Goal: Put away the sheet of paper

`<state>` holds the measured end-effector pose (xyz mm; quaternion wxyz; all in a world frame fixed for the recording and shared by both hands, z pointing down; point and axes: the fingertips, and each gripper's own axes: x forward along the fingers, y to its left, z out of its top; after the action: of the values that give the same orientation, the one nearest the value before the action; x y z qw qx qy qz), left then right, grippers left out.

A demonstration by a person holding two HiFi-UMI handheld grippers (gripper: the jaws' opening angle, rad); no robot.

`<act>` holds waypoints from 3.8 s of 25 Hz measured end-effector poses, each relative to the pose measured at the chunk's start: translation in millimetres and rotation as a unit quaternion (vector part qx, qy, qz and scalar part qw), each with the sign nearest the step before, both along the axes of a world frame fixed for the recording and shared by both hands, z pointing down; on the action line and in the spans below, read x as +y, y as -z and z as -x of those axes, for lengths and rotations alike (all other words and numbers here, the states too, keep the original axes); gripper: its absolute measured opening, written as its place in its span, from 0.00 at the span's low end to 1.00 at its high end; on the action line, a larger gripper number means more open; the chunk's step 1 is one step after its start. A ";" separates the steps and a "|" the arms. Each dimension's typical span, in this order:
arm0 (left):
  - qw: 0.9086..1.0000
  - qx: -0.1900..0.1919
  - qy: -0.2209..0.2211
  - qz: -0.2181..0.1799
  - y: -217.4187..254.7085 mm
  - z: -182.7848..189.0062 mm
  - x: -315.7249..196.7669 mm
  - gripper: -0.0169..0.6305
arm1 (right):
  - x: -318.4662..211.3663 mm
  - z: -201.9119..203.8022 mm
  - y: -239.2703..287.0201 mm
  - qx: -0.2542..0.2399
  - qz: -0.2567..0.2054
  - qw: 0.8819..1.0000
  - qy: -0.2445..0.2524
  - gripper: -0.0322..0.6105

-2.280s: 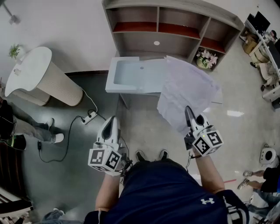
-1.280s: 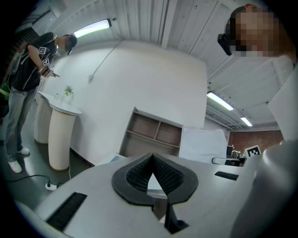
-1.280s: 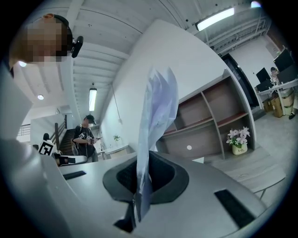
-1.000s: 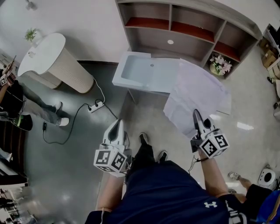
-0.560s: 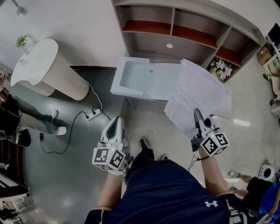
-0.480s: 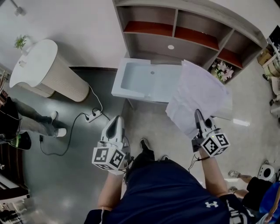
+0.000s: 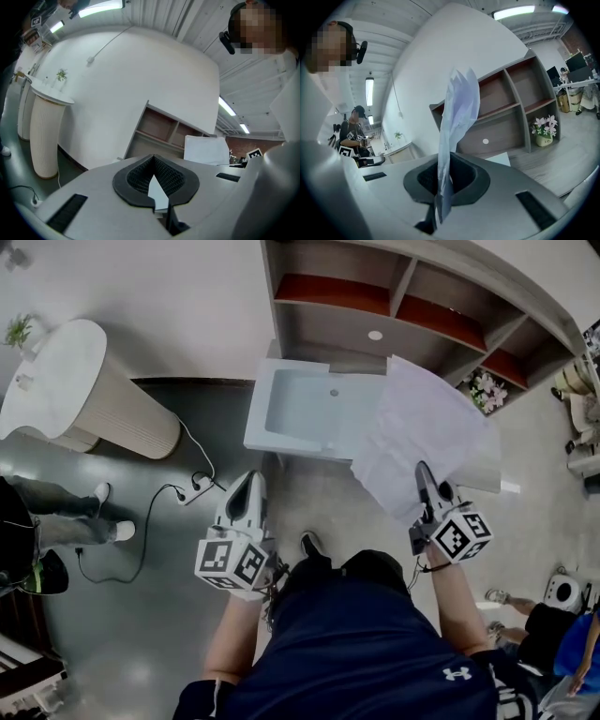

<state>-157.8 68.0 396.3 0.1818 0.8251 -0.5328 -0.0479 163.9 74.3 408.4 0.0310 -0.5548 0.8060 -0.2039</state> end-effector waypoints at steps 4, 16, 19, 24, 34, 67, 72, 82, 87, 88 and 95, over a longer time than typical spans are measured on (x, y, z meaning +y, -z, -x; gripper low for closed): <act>1.000 0.011 0.000 0.010 -11.3 13.4 -13.4 0.05 | -13.6 17.5 -12.7 -0.005 0.025 1.000 0.008 0.07; 1.000 0.003 0.004 0.027 -23.4 20.8 -46.0 0.05 | -67.4 35.5 -45.9 -0.054 0.066 0.996 0.031 0.07; 0.999 -0.004 0.015 0.031 -23.9 28.5 -58.9 0.05 | -88.2 42.3 -58.0 -0.069 0.074 0.994 0.040 0.07; 0.999 -0.016 0.021 0.045 -29.8 3.8 -83.0 0.05 | -115.6 37.1 -71.6 -0.083 0.094 0.990 0.065 0.07; 0.995 -0.043 0.045 0.072 -45.3 -30.4 -143.4 0.05 | -185.3 14.6 -106.7 -0.128 0.137 0.978 0.098 0.07; 0.985 -0.044 0.025 0.163 -110.1 7.3 -215.2 0.05 | -227.6 22.6 -258.8 -0.210 0.355 0.906 0.098 0.07; 0.984 -0.045 0.029 0.169 -114.1 9.7 -213.1 0.05 | -228.6 32.3 -270.7 -0.225 0.370 0.894 0.118 0.07; 0.982 -0.041 0.047 0.178 -119.5 19.9 -205.4 0.05 | -244.4 52.1 -281.2 -0.218 0.384 0.886 0.141 0.07; 0.981 -0.039 0.059 0.179 -119.5 28.0 -202.9 0.05 | -252.5 70.6 -282.7 -0.218 0.388 0.882 0.154 0.07; 0.981 -0.039 0.062 0.179 -119.6 30.6 -202.7 0.05 | -254.1 74.7 -283.1 -0.218 0.389 0.882 0.155 0.07; 0.980 -0.035 0.079 0.181 -120.7 45.4 -200.8 0.05 | -263.4 101.1 -291.9 -0.218 0.399 0.876 0.159 0.07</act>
<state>-203.2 -132.7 517.0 0.3054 0.7350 -0.6021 0.0640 62.8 -189.1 700.3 -0.0506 -0.3257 0.7066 -0.6262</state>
